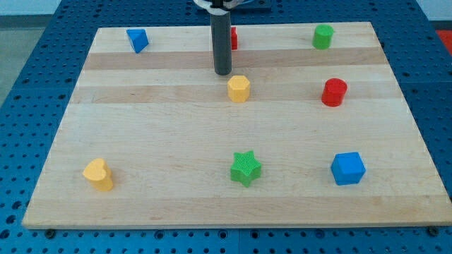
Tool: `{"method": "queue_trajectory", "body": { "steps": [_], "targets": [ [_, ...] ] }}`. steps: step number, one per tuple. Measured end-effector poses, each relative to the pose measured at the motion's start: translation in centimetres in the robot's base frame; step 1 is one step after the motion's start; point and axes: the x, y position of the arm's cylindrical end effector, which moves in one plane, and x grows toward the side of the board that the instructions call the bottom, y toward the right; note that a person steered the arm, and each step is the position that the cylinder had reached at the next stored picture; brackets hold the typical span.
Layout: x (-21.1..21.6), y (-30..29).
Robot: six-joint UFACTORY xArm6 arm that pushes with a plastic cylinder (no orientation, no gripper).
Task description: Move the red star near to the yellow hexagon
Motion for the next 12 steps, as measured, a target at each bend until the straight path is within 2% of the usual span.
{"method": "queue_trajectory", "body": {
  "steps": [3,4,6,7,10,12],
  "targets": [
    [-3.9,-5.9],
    [-6.5,-7.4],
    [-11.0,-6.4],
    [-12.0,-3.8],
    [-10.8,1.3],
    [-9.5,1.2]
  ]
}}
